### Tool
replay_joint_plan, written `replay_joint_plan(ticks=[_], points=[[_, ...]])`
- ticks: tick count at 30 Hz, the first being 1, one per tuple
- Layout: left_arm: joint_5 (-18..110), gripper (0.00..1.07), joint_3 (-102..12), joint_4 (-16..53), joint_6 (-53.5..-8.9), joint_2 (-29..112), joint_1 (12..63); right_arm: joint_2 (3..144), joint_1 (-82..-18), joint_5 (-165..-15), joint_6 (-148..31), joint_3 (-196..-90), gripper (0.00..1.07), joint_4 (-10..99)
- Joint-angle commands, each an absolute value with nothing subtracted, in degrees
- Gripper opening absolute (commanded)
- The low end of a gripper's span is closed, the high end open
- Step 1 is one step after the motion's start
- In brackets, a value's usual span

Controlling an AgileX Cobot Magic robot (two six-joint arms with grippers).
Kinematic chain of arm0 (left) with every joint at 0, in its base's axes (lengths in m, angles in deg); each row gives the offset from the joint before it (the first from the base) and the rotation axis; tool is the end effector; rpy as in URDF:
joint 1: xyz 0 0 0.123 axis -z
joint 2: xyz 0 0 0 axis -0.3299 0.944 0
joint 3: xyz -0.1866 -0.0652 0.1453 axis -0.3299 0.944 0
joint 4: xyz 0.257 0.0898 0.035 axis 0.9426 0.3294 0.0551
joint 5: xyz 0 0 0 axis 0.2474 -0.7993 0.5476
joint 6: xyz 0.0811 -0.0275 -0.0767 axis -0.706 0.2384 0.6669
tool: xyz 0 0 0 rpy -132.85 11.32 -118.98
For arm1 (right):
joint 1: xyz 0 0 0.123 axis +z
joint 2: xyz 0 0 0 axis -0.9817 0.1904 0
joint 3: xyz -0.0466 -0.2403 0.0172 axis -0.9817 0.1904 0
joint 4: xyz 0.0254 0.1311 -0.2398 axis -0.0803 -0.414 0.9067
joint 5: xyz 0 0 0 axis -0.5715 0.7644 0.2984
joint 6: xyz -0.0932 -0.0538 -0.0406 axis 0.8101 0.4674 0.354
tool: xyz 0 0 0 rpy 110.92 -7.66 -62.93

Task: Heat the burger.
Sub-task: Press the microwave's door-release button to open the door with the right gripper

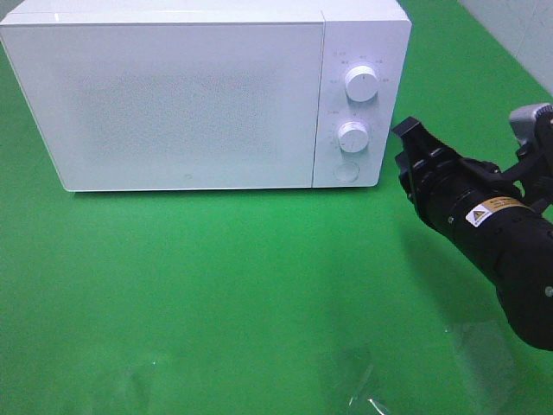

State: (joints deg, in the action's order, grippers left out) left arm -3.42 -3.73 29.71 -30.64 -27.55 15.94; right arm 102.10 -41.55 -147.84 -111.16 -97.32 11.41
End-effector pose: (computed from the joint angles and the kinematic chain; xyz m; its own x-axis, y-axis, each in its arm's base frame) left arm 0.0758 -0.0018 0.2820 -0.4308 0.0000 -0.9025 0.0013 1.0000 -0.0006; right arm 0.2555 0.1255 0.0859 -0.2157 0.8374 -0.5022 0.0986 0.5303 0.8420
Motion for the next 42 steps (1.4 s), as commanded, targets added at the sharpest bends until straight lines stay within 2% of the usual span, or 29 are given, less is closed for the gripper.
replay_joint_plan(ticks=[1,2,4,10,30,42], points=[[-3.0,1.0,-3.4,29.3,-30.5,-28.7,15.8,102.0,-41.2,-147.7,-122.7,-97.8,0.08,11.9],[-3.0,1.0,-3.4,29.3,-30.5,-28.7,15.8,102.0,-41.2,-147.6,-125.7,-97.8,0.02,11.9],[-3.0,1.0,-3.4,29.3,-30.5,-28.7,15.8,102.0,-41.2,-146.9,-127.3,-97.8,0.0,11.7],[-3.0,1.0,-3.4,29.3,-30.5,-28.7,15.8,102.6,-41.2,-138.6,-135.7,-99.2,0.0,10.0],[-3.0,1.0,-3.4,29.3,-30.5,-28.7,15.8,114.1,-41.7,-136.7,-139.4,-110.4,0.0,10.0],[-3.0,1.0,-3.4,29.3,-30.5,-28.7,15.8,119.6,-46.9,-133.6,-141.0,-116.8,0.0,13.4]])
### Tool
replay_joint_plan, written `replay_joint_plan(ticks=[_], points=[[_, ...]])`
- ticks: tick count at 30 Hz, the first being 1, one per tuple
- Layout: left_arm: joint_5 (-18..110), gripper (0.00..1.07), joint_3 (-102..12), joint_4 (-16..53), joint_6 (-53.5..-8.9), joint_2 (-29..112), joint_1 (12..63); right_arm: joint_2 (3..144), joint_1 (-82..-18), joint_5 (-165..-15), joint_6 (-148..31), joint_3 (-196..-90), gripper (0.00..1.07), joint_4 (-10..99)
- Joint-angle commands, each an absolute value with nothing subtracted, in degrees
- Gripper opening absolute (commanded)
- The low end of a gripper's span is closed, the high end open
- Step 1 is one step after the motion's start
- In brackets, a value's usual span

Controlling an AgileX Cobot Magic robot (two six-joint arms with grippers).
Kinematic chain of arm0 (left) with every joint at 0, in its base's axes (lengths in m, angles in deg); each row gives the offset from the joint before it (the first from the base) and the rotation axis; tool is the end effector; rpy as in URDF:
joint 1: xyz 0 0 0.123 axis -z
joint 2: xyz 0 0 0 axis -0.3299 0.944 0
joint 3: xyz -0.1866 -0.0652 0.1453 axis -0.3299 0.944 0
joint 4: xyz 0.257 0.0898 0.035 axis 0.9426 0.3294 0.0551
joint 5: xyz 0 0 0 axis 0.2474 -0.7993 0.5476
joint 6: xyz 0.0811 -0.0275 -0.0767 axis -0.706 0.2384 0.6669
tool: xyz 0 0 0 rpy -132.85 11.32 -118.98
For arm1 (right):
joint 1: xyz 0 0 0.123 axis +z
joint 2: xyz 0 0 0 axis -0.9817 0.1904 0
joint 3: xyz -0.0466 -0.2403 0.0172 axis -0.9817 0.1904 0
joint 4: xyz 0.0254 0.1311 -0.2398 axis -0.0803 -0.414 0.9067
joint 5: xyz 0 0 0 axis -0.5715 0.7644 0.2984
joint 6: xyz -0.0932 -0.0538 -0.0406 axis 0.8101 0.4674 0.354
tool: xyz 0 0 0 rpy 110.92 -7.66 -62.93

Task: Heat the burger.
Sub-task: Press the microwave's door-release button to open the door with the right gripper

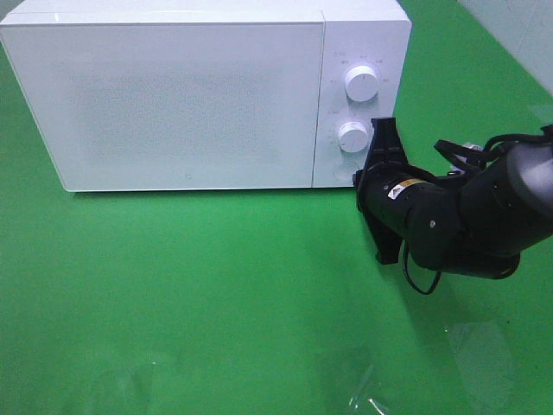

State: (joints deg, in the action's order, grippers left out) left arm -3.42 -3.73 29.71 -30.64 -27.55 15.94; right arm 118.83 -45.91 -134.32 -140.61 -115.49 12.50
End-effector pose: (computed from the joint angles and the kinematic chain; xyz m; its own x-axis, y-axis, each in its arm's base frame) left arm 0.0758 -0.0018 0.2820 -0.4308 0.0000 -0.9025 0.0013 1.0000 -0.0006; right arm 0.3163 0.1516 0.0367 -0.1298 0.9915 -0.0024 0.3893 0.0532 0.9196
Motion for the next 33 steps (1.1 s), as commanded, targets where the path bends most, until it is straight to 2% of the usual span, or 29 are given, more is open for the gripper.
replay_joint_plan(ticks=[1,24,33], points=[[-3.0,1.0,-3.4,29.3,-30.5,-28.7,15.8,119.6,-46.9,-133.6,-141.0,-116.8,0.0,13.4],[-3.0,1.0,-3.4,29.4,-30.5,-28.7,15.8,126.7,-50.2,-131.2,-140.9,-126.5,0.0,14.6],[-3.0,1.0,-3.4,29.4,-30.5,-28.7,15.8,126.7,-50.7,-138.7,-141.8,-126.5,0.0,15.1]])
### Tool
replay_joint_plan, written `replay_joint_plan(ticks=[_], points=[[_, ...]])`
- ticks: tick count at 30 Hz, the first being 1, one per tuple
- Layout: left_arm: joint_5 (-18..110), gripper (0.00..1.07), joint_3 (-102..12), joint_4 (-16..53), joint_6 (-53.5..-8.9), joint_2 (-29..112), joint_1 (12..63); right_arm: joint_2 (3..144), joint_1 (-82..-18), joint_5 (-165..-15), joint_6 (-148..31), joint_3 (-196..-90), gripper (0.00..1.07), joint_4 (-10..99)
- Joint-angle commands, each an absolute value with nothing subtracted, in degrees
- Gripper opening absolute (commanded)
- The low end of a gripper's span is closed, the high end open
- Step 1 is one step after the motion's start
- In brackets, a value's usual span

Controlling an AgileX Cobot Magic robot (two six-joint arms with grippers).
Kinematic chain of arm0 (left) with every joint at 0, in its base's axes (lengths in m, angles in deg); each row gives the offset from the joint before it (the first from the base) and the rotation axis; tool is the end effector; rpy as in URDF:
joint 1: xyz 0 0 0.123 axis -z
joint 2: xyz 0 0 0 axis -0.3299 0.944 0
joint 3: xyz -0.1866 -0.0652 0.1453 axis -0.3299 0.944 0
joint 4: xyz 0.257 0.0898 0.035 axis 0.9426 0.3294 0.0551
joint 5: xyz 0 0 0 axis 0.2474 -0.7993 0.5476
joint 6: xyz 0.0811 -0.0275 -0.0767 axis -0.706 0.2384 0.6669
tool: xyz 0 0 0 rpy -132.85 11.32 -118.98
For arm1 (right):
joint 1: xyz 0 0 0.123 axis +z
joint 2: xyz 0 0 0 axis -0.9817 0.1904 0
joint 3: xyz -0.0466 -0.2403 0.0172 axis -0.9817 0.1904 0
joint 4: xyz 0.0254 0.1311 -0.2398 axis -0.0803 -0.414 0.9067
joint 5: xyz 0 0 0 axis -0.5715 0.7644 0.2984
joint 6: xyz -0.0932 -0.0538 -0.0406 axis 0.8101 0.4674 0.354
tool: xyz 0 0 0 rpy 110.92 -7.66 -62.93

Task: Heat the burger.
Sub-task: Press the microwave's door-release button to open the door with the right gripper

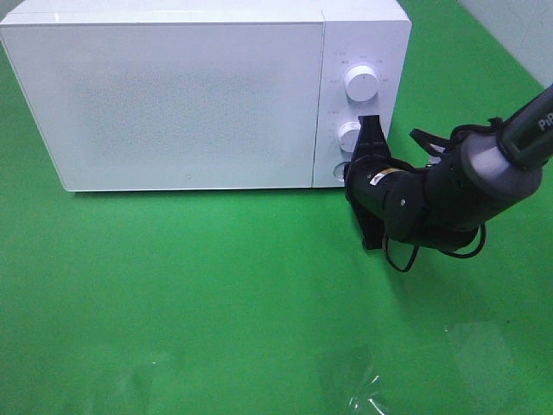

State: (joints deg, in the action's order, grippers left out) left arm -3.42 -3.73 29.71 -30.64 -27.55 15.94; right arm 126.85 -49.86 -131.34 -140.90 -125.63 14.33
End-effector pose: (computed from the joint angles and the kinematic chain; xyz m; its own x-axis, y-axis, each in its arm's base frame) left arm 0.0758 -0.0018 0.2820 -0.4308 0.0000 -0.9025 0.0013 1.0000 -0.0006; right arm 0.3569 0.1518 0.0194 -0.0989 0.9950 0.0109 0.4029 0.0300 0.9147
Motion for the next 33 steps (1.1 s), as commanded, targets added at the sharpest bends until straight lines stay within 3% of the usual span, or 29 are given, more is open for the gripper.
replay_joint_plan(ticks=[1,22,33], points=[[-3.0,1.0,-3.4,29.4,-30.5,-28.7,15.8,126.7,-50.7,-138.7,-141.8,-126.5,0.0,15.1],[-3.0,1.0,-3.4,29.4,-30.5,-28.7,15.8,128.6,-50.7,-161.2,-142.6,-132.8,0.0,14.8],[-3.0,1.0,-3.4,29.4,-30.5,-28.7,15.8,130.2,-50.7,-164.1,-142.9,-134.9,0.0,14.3]])
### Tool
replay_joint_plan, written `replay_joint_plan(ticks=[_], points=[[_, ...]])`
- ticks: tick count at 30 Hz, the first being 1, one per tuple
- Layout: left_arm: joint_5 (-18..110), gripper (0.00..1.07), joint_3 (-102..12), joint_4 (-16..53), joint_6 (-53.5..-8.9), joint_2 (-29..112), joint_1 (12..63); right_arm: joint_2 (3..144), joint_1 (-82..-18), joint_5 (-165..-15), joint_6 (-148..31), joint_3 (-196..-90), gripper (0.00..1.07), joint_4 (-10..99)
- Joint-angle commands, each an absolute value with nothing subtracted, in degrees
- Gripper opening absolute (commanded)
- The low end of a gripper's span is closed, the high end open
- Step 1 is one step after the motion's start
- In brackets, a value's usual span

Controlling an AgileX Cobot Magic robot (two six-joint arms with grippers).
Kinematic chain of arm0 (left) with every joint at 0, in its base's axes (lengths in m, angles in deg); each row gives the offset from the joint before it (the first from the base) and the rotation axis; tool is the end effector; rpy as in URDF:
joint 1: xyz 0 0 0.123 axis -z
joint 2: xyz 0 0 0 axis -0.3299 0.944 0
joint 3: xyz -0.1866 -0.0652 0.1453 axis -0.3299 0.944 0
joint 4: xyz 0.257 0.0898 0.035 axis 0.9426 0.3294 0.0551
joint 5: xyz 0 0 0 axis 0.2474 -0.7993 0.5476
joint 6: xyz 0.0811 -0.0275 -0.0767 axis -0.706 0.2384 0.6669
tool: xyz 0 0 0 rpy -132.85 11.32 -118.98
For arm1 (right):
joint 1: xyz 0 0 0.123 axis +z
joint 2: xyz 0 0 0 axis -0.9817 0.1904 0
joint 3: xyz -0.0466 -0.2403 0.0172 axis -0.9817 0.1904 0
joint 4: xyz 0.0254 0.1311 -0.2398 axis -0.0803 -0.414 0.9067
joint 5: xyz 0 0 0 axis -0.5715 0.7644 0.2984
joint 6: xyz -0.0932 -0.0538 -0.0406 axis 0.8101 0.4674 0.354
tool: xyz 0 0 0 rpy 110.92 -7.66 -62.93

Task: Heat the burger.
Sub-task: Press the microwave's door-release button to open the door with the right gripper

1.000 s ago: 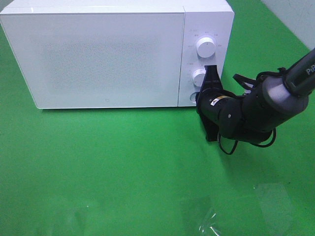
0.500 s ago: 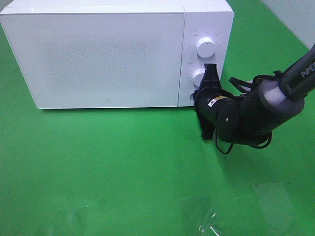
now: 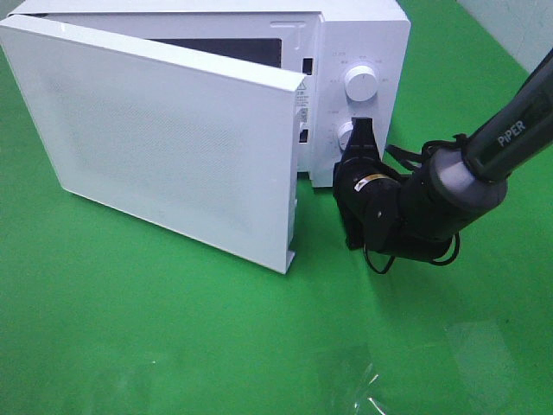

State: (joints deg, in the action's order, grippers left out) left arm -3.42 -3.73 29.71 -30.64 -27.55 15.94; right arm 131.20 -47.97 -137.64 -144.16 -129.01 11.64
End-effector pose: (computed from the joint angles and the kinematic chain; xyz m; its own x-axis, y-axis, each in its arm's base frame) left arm 0.0758 -0.0018 0.2820 -0.4308 0.0000 -0.9025 0.0013 1.0000 -0.0006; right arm 0.3641 0.1617 0.0135 -0.0482 0.9967 0.0656 0.3291 -0.0461 0.9432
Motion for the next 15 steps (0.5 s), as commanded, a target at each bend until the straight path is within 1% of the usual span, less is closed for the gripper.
replay_joint_plan(ticks=[1,12,15], points=[[-3.0,1.0,-3.4,29.4,-30.5,-28.7,15.8,130.2,-50.7,-164.1,-142.9,-134.9,0.0,14.3],[-3.0,1.0,-3.4,29.4,-30.5,-28.7,15.8,130.1,-50.4,-158.0,-142.9,-134.4,0.0,13.9],[-3.0,1.0,-3.4,29.4,-30.5,-28.7,15.8,129.1,-50.1,-156.0,-142.9,-132.8,0.0,13.0]])
